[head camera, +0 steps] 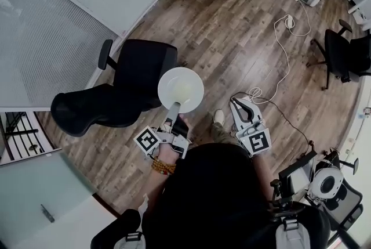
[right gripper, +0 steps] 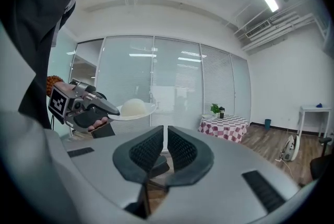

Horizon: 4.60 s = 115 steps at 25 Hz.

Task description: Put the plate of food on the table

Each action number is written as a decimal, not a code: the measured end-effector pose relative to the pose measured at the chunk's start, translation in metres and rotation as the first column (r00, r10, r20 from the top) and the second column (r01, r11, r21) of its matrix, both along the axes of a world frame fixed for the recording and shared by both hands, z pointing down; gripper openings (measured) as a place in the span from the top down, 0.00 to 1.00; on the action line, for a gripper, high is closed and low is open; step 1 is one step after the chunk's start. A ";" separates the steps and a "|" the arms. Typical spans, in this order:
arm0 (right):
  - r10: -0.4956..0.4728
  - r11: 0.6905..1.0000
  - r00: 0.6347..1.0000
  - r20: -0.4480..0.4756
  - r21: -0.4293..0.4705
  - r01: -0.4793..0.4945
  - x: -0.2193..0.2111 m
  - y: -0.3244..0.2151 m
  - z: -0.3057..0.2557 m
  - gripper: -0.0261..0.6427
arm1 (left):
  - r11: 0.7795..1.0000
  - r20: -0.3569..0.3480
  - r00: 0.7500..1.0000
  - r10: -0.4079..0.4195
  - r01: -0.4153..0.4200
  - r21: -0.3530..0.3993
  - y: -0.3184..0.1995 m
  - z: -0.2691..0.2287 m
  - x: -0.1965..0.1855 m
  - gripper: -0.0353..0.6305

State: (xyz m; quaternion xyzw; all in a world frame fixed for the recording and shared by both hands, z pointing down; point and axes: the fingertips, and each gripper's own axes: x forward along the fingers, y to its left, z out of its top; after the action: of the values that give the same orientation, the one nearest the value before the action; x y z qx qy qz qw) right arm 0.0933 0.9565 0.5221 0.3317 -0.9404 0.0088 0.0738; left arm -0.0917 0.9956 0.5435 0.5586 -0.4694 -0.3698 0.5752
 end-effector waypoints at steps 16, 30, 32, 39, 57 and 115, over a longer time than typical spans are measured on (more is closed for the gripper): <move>-0.079 0.997 0.996 -0.029 0.012 0.079 0.052 -0.081 0.012 0.94 | 0.997 0.013 0.997 -0.074 0.074 0.032 -0.090 -0.002 0.037 0.92; -0.024 1.000 0.997 -0.070 0.009 0.025 0.000 -0.173 0.005 0.94 | 1.000 -0.032 0.999 0.009 -0.009 0.022 -0.201 0.014 -0.011 0.92; -0.014 1.000 0.997 -0.073 0.010 0.015 -0.011 -0.192 0.000 0.94 | 0.999 -0.035 0.999 0.028 -0.026 0.033 -0.221 0.012 -0.020 0.92; 0.010 1.000 0.997 -0.071 0.013 -0.009 -0.060 -0.244 -0.015 0.94 | 0.997 -0.061 0.996 0.071 -0.068 0.036 -0.276 0.004 -0.057 0.92; 0.007 1.000 0.992 -0.126 -0.005 -0.008 -0.119 -0.316 -0.010 0.94 | 0.996 -0.070 0.994 0.085 -0.084 0.014 -0.342 0.015 -0.113 0.92; 0.076 0.997 0.993 -0.092 -0.006 -0.077 -0.040 -0.761 -0.010 0.94 | 0.974 -0.035 0.973 0.227 -0.227 0.000 -0.801 0.025 -0.016 0.92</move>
State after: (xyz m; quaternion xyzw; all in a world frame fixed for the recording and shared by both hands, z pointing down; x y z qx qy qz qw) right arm 0.0529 0.1956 0.5126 0.3670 -0.9227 0.0007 0.1182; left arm -0.1082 0.1945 0.5687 0.6009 -0.3931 -0.3105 0.6228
